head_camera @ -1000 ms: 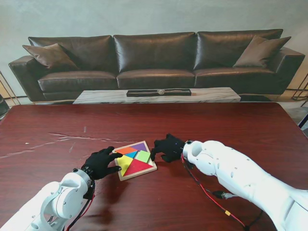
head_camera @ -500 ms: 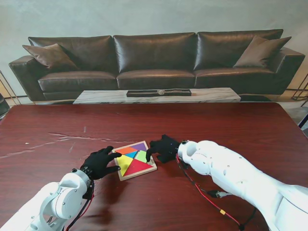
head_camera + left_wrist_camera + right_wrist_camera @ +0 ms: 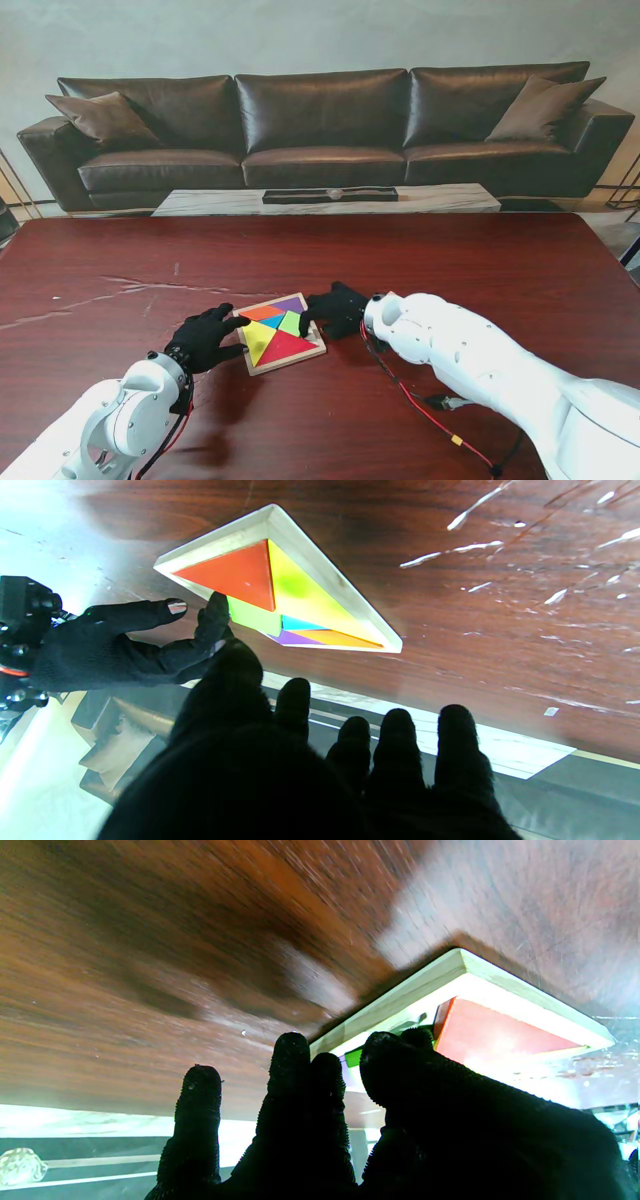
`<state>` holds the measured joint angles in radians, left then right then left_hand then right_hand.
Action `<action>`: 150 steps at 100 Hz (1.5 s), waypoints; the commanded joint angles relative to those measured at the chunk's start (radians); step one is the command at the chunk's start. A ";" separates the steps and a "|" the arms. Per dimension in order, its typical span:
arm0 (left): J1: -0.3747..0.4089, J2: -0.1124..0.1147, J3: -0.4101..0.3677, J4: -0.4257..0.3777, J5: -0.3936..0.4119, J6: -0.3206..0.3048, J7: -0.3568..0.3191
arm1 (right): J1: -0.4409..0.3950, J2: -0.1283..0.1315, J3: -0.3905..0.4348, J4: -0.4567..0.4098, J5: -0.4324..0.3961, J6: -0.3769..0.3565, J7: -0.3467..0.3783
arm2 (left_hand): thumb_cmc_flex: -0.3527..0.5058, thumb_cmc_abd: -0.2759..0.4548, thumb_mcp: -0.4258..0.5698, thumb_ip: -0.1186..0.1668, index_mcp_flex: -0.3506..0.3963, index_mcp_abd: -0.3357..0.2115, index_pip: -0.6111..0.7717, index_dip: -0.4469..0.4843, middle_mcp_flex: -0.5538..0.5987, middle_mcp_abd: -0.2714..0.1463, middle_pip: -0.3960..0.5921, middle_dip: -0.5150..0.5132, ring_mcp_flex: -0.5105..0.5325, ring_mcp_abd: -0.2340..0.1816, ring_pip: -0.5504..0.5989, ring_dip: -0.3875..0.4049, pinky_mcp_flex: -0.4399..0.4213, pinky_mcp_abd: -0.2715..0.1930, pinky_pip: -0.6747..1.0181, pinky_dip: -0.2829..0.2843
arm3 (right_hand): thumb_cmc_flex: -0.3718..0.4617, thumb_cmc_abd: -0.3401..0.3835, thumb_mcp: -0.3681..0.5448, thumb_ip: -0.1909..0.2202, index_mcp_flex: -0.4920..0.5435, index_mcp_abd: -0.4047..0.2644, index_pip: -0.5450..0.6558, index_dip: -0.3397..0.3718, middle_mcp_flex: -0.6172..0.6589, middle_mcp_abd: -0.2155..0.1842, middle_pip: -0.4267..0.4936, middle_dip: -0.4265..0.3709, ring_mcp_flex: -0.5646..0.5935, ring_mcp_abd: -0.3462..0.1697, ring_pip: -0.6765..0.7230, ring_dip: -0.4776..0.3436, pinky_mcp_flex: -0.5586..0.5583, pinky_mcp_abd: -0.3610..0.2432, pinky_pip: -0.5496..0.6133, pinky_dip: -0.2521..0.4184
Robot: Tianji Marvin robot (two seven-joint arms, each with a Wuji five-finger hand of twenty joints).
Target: Assemble the tangram pieces into a square
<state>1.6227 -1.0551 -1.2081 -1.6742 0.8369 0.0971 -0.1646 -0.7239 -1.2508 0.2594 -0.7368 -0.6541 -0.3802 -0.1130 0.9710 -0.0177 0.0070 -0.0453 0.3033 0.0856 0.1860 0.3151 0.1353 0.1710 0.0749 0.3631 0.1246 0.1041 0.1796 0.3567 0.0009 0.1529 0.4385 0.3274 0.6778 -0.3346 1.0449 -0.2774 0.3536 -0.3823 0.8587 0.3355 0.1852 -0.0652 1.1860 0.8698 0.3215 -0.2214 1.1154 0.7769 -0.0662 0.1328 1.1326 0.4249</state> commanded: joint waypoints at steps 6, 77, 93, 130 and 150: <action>0.003 -0.001 0.000 -0.006 -0.002 0.000 -0.003 | -0.004 -0.001 0.004 -0.015 -0.012 -0.004 -0.011 | 0.037 0.038 -0.012 0.039 0.017 -0.011 -0.004 0.013 -0.019 -0.025 -0.021 0.000 -0.023 -0.016 -0.021 -0.001 -0.015 0.007 -0.019 0.012 | 0.010 0.007 0.005 -0.010 -0.016 -0.017 -0.007 -0.003 -0.045 0.027 0.031 0.019 0.034 -0.065 0.007 0.011 -0.012 0.008 0.000 0.019; -0.004 -0.001 0.006 -0.001 -0.008 -0.004 -0.007 | -0.023 -0.007 0.039 -0.015 -0.009 0.106 -0.038 | 0.037 0.037 -0.012 0.040 0.018 -0.008 -0.004 0.014 -0.019 -0.024 -0.021 0.000 -0.022 -0.016 -0.021 -0.001 -0.016 0.008 -0.020 0.013 | 0.017 0.006 0.009 -0.006 -0.142 0.111 -0.017 -0.020 -0.045 0.030 0.030 0.012 0.026 -0.067 0.004 0.004 -0.011 0.008 0.012 0.020; -0.002 -0.001 0.005 -0.003 -0.008 -0.001 -0.007 | -0.016 -0.022 0.023 0.013 0.007 0.101 -0.038 | 0.036 0.038 -0.012 0.040 0.017 -0.009 -0.005 0.014 -0.020 -0.024 -0.021 0.000 -0.023 -0.017 -0.022 -0.001 -0.016 0.007 -0.020 0.013 | 0.019 0.002 0.010 -0.006 -0.139 0.119 -0.016 -0.023 -0.045 0.031 0.032 0.011 0.027 -0.066 0.006 0.005 -0.011 0.008 0.012 0.019; -0.001 -0.001 0.004 -0.003 -0.005 0.001 -0.007 | -0.009 -0.042 0.008 0.043 0.016 0.079 -0.055 | 0.037 0.038 -0.012 0.039 0.017 -0.009 -0.005 0.014 -0.020 -0.025 -0.021 0.000 -0.023 -0.017 -0.022 -0.001 -0.015 0.007 -0.020 0.013 | 0.018 -0.002 0.014 -0.008 -0.130 0.112 -0.014 -0.028 -0.045 0.031 0.035 0.014 0.033 -0.064 0.007 0.003 -0.010 0.010 0.015 0.019; -0.006 -0.001 0.008 0.001 -0.009 -0.001 -0.008 | -0.007 -0.048 0.015 0.057 0.013 0.100 -0.083 | 0.037 0.038 -0.012 0.039 0.016 -0.008 -0.005 0.014 -0.020 -0.025 -0.021 0.000 -0.024 -0.016 -0.022 -0.001 -0.016 0.007 -0.021 0.013 | 0.029 -0.004 0.017 -0.009 -0.145 0.116 -0.016 -0.031 -0.046 0.033 0.036 0.017 0.031 -0.061 0.008 0.001 -0.011 0.010 0.018 0.019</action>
<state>1.6192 -1.0551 -1.2038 -1.6726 0.8330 0.0977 -0.1695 -0.7281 -1.2922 0.2751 -0.6870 -0.6367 -0.2883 -0.1900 0.9710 -0.0177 0.0070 -0.0453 0.3033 0.0856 0.1860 0.3151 0.1353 0.1710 0.0749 0.3631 0.1246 0.1037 0.1792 0.3568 0.0009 0.1530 0.4276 0.3274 0.6778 -0.3346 1.0449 -0.2774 0.2481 -0.2848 0.8366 0.3126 0.1852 -0.0655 1.1860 0.8703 0.3215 -0.2214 1.1154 0.7769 -0.0661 0.1330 1.1326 0.4249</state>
